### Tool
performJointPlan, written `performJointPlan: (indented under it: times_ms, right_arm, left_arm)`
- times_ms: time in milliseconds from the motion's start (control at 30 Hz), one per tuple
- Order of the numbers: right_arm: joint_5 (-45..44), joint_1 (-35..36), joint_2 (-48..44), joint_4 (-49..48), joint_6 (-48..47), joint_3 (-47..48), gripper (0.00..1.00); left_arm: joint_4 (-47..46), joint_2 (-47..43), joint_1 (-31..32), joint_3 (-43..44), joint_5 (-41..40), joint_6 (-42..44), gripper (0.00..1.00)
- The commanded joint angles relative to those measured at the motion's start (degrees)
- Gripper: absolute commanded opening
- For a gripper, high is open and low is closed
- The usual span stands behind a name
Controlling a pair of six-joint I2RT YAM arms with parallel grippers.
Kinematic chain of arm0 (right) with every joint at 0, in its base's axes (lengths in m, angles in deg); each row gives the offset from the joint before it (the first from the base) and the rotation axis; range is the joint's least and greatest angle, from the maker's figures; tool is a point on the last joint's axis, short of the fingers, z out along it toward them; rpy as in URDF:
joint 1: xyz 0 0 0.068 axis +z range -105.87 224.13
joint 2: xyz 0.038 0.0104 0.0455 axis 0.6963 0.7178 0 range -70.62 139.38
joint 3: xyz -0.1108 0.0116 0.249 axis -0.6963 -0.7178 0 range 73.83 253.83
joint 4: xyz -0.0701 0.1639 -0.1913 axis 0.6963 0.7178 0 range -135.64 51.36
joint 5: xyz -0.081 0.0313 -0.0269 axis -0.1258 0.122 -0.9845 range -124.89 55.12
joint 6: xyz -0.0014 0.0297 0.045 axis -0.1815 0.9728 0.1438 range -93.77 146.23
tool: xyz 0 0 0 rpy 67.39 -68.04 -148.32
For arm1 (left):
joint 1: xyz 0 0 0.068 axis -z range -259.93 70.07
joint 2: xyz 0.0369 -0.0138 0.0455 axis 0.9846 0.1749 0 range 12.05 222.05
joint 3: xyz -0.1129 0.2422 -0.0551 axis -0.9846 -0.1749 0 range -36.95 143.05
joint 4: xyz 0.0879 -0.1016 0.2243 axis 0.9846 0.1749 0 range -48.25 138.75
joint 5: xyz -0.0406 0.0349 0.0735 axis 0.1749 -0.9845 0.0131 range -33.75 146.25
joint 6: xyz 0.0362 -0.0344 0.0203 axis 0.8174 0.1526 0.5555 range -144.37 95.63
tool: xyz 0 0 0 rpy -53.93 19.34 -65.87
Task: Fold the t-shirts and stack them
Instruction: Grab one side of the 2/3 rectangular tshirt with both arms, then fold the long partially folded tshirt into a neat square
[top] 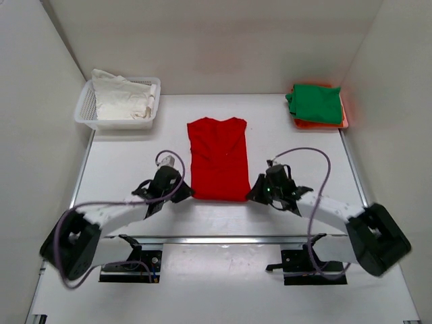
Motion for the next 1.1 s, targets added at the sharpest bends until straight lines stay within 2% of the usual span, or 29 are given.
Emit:
performJointPlan:
  times_ms: [0,167,233,333,400,433,467,567,633,800,900,1000,1033,1067]
  right_arm:
    - [-1.44,4.46,-12.19,8.89,-0.61,-6.72,0.00]
    - [-4.87,15.71,-28.31,15.83,7.20,-12.01,0.00]
    - [-4.44,17.04,-32.44,17.25,7.75,-12.36,0.00]
    - [-0.41,13.63,-33.08,19.17,4.77,-9.39,0.00]
    - [5.21,7.32,-30.72,20.50,-0.58,-3.35,0.00]
    - [6.54,5.38,-28.44,20.41,-2.17,0.17,0.00]
    - [10.47,0.57,-25.81,20.76,-5.23,2.21,0.00]
    - [19.09,-9.55,-16.59,17.88,-10.00,10.65,0.00]
    - [21.75,-13.96,-10.00,14.71,-12.28,16.52,0.01]
    - [26.50,-18.45,10.58,5.92,-12.64,30.24,0.00]
    - [26.59,-19.16,27.87,5.03,-13.44,43.24,0.00]
    - [26.33,-19.43,42.28,7.04,-14.84,62.54,0.00]
    - [26.94,-19.86,45.12,8.10,-14.84,65.56,0.00]
    - [27.21,-20.30,50.80,10.37,-14.23,72.03,0.02]
  left_arm:
    - [13.61,-15.06,3.98,-5.63,0.75,1.25,0.00]
    - [19.09,-29.58,14.18,-11.52,-0.58,-6.65,0.00]
    - [19.53,-32.33,16.22,-11.71,-1.10,-8.50,0.00]
    - [19.88,-33.21,14.13,-7.95,-0.40,-6.41,0.00]
    - [20.15,-31.29,10.10,-3.39,0.22,-2.64,0.00]
    - [19.62,-29.54,7.98,0.12,0.74,-0.79,0.00]
    - [18.84,-28.56,6.31,3.11,1.71,1.40,0.00]
    - [14.71,-21.54,-2.39,10.06,8.11,3.35,0.00]
    - [10.85,-14.18,-7.49,13.76,10.41,4.23,0.00]
    - [0.29,2.80,-14.01,20.63,10.07,6.26,0.00]
    - [-4.72,15.72,-16.38,27.73,9.80,6.62,0.00]
    - [-9.90,30.29,-19.28,34.41,9.01,4.51,0.00]
    - [-10.52,32.42,-20.24,35.74,9.44,3.89,0.07]
    - [-11.92,36.45,-20.34,38.10,8.58,3.19,0.24]
